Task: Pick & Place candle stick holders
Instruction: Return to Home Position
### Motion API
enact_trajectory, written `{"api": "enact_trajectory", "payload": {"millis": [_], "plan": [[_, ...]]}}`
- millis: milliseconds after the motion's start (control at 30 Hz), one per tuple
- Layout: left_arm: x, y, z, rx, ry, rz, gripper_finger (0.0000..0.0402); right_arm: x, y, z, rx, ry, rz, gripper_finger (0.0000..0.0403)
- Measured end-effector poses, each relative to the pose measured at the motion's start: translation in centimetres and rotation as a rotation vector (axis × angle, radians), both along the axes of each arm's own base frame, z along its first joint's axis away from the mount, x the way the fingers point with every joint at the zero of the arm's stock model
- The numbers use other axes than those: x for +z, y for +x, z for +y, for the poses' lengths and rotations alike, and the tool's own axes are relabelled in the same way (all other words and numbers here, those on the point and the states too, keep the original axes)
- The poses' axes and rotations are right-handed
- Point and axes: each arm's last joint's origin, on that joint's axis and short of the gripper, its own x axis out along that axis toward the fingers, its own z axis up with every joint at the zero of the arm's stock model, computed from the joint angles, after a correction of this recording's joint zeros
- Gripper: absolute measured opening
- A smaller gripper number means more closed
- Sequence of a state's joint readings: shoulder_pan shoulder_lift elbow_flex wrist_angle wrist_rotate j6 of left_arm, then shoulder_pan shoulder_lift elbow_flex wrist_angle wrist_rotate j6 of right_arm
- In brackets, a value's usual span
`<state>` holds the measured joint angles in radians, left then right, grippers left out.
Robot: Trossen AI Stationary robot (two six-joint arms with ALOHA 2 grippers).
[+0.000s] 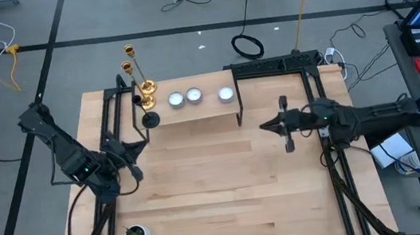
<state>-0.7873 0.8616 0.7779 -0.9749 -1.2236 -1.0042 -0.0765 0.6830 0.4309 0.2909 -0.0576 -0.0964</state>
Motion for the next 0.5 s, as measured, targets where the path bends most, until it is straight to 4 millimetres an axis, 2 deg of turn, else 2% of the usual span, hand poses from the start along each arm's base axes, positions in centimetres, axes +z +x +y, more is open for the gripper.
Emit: {"api": "enact_trajectory", "payload": {"millis": [133, 233, 367, 500], "plan": [[0.1, 0.8, -0.8, -0.088, -0.091, 0.038, 0.0019, -1.5, -1.1, 0.1, 0.0, 0.004, -0.062, 0.0001], [0.8, 2.1, -2.1, -0.297, -0.083, 0.095, 0.0019, -2.2, -1.4, 0.1, 0.0, 0.0, -0.103, 0.0001], [2.4, 3.8, -3.6, -0.689, 0.149, 0.111, 0.0019, -2.7, -1.6, 0.1, 0.0, -0.003, -0.134, 0.0001], [3.6, 4.0, -3.3, -0.944, 0.341, 0.066, 0.0019, -2.6, -1.7, 0.1, 0.0, -0.004, -0.142, 0.0001]]}}
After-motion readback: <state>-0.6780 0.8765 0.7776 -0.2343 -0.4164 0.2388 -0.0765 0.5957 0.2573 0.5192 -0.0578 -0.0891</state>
